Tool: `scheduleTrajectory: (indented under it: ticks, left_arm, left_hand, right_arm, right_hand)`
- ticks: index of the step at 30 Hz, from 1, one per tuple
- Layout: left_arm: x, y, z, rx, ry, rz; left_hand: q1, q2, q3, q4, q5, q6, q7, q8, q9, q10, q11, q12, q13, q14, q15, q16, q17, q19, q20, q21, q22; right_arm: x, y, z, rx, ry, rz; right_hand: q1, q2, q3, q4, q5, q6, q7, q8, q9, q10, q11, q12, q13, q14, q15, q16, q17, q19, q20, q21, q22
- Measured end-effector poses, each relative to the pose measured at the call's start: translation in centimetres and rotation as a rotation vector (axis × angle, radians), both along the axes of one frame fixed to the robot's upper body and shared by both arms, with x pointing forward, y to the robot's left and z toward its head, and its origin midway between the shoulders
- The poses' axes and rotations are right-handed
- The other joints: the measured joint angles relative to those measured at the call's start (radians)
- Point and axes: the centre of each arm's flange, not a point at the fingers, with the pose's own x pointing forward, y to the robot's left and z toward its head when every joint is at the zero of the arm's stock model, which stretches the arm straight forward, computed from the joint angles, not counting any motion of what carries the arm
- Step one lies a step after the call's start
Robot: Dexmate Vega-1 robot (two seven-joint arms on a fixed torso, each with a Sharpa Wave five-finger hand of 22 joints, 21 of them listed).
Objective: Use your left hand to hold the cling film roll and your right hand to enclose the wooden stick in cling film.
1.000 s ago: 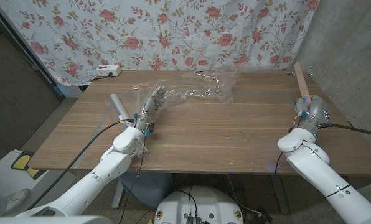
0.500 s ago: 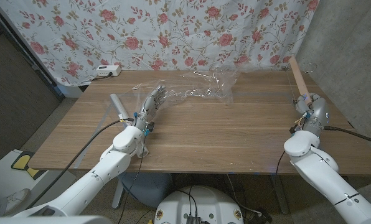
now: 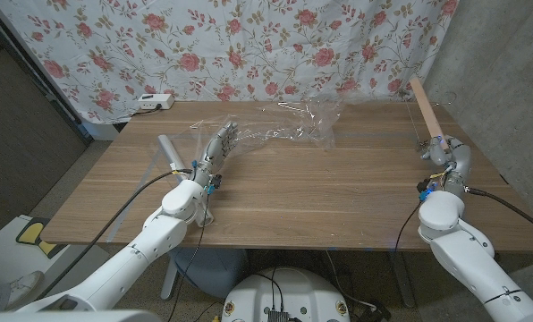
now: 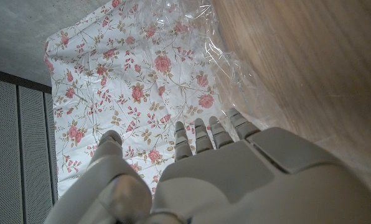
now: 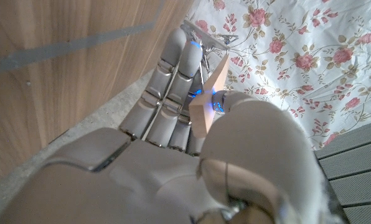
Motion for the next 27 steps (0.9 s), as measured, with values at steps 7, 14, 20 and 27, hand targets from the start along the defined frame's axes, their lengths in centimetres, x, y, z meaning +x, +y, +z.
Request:
scheduleTrajectory:
  ticks: [7, 14, 20, 27]
  left_arm:
    - [0.1, -0.2, 0.3, 0.005, 0.001, -0.001]
    - [0.4, -0.4, 0.2, 0.006, 0.008, -0.002]
    - [0.6, -0.4, 0.3, 0.006, 0.009, -0.003]
    - [0.6, -0.5, 0.4, 0.008, 0.009, -0.002]
  left_hand:
    - [0.000, 0.000, 0.000, 0.000, 0.000, 0.000, 0.000, 0.000, 0.000, 0.000, 0.000, 0.000, 0.000, 0.000, 0.000, 0.000, 0.000, 0.000, 0.000, 0.000, 0.000]
    - [0.000, 0.000, 0.002, 0.002, 0.000, 0.000, 0.000, 0.000, 0.000, 0.000, 0.000, 0.000, 0.000, 0.000, 0.000, 0.000, 0.000, 0.000, 0.000, 0.000, 0.000]
    - [0.000, 0.000, 0.003, 0.003, 0.000, 0.000, 0.000, 0.000, 0.000, 0.000, 0.000, 0.000, 0.000, 0.000, 0.000, 0.000, 0.000, 0.000, 0.000, 0.000, 0.000]
    - [-0.003, 0.003, 0.003, 0.003, 0.000, 0.000, 0.000, 0.000, 0.000, 0.000, 0.000, 0.000, 0.000, 0.000, 0.000, 0.000, 0.000, 0.000, 0.000, 0.000, 0.000]
  right_arm:
    - [0.2, -0.3, -0.1, 0.072, -0.057, 0.090]
    - [0.3, -0.5, -0.2, 0.098, -0.063, 0.122]
    - [0.4, -0.6, -0.3, 0.108, -0.069, 0.142]
    - [0.5, -0.8, -0.2, 0.112, -0.076, 0.166]
  right_hand:
    - [0.000, 0.000, 0.000, 0.000, 0.010, 0.002, 0.000, 0.000, 0.017, -0.005, -0.006, 0.008, 0.000, -0.004, -0.004, 0.008, 0.041, -0.034, 0.002, 0.025, 0.013]
    - [0.000, 0.000, 0.000, 0.000, 0.010, -0.016, -0.017, -0.001, 0.034, -0.017, -0.017, 0.010, 0.000, -0.030, 0.001, 0.008, 0.069, -0.066, 0.005, 0.054, 0.026]
    - [-0.001, 0.001, 0.000, 0.000, 0.010, -0.016, -0.017, 0.002, 0.043, -0.017, -0.017, 0.010, 0.000, -0.035, 0.006, 0.008, 0.074, -0.067, 0.006, 0.068, 0.031]
    - [-0.002, 0.002, 0.000, 0.000, 0.010, -0.016, -0.017, 0.010, 0.049, -0.018, -0.018, 0.010, 0.002, -0.035, 0.006, 0.015, 0.079, -0.075, 0.007, 0.083, 0.032]
